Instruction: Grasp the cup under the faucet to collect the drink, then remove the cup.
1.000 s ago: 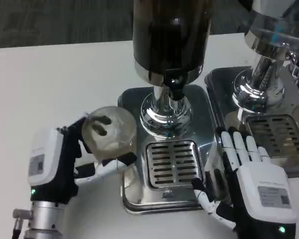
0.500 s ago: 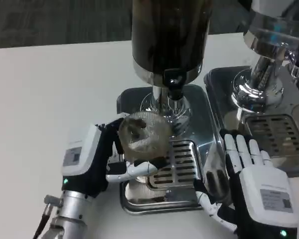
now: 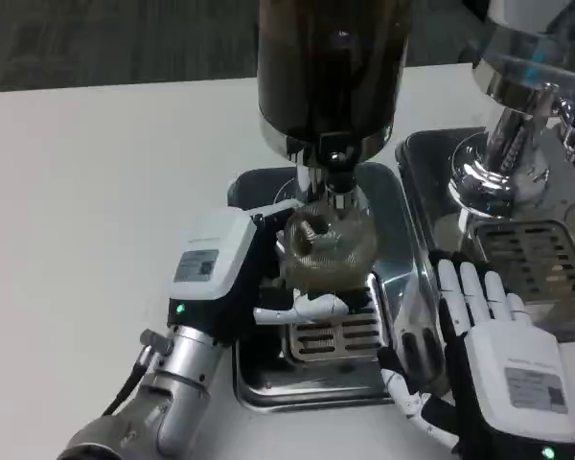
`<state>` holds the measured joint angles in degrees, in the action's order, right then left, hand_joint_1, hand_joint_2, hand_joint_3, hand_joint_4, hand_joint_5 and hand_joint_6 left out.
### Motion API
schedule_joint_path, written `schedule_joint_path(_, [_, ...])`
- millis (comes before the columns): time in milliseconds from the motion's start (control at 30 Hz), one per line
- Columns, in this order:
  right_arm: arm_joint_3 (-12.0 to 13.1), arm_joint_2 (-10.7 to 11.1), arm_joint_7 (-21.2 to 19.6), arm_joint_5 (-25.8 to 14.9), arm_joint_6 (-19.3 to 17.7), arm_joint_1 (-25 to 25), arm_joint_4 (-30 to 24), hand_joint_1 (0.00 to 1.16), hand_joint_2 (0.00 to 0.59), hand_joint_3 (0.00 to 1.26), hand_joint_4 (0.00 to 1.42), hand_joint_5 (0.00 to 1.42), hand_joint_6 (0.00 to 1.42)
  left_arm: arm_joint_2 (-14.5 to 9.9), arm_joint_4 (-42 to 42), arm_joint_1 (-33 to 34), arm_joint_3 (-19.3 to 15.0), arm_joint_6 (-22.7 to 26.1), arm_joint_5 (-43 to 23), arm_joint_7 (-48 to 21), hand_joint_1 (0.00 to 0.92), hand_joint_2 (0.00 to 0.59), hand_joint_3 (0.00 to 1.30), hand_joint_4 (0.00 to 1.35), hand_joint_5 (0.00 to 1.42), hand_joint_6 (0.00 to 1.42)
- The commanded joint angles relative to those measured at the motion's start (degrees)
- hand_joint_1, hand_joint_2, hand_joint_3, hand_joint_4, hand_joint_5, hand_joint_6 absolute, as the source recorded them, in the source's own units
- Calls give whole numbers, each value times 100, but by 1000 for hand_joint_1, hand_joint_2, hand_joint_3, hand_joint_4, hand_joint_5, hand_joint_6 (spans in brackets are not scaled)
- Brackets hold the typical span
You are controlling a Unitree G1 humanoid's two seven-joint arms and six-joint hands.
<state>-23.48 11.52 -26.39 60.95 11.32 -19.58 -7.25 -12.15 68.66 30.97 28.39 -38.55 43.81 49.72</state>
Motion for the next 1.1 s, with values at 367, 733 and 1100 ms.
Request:
schedule_joint_path(367, [18,-37,-84,-15,13,-35,-68,349,359,5,0,0,66,-116,29,-74,72,-100,-180,-157,287,37,524,640,965,1150])
schedule_joint_path(733, [71,-60,-64,-166,-30,71,81,350,359,4,0,0,65,-399,-279,-307,-213,-493,-470,-398,180,48,330,406,845,1018])
schedule_joint_path(1100, [49,-110,-148,-204,0,85,125,350,359,4,0,0,66,-356,-200,-231,-100,-347,-392,-605,302,79,325,410,908,1102])
